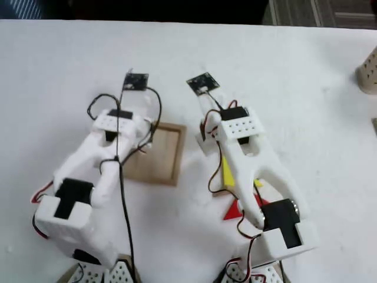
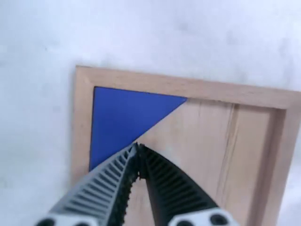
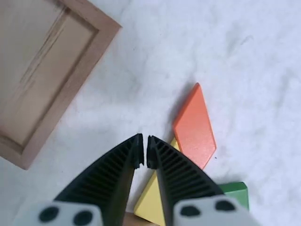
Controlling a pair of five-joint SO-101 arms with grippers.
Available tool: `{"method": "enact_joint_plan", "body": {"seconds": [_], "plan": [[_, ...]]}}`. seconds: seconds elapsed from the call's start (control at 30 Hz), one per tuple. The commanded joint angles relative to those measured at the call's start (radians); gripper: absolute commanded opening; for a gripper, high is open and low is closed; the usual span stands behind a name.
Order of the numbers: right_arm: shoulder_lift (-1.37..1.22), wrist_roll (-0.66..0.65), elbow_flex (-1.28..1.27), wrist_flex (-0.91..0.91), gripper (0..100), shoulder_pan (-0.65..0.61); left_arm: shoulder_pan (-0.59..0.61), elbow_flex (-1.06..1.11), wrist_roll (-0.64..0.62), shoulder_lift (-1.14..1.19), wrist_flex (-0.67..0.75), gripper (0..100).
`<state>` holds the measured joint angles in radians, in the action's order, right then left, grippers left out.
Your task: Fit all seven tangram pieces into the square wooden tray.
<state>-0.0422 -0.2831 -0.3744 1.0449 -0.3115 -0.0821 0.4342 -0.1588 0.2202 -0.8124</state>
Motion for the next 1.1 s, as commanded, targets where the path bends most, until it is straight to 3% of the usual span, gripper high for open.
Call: {"method": "enact_joint_plan", "body": {"seconds": [0.0, 0.27, 0.4, 0.67, 1.07], "plan": [[0.058, -0.012, 0.006, -0.013, 1.8, 0.012, 0.044, -0.064, -0.002, -0.002, 0.012, 2], [0.058, -0.012, 0.006, -0.012, 1.8, 0.012, 0.044, -0.063, -0.002, -0.024, -0.012, 2], [0.058, -0.012, 0.006, -0.012, 1.8, 0.012, 0.042, -0.018, 0.005, -0.143, -0.06, 2], [0.067, -0.002, -0.015, 0.001, 1.8, -0.001, 0.077, 0.241, 0.006, -0.446, 0.069, 3], [0.159, 0.436, -0.13, -0.137, 4.4, -0.162, 0.291, 0.273, -0.003, -0.493, 0.175, 3]]}}
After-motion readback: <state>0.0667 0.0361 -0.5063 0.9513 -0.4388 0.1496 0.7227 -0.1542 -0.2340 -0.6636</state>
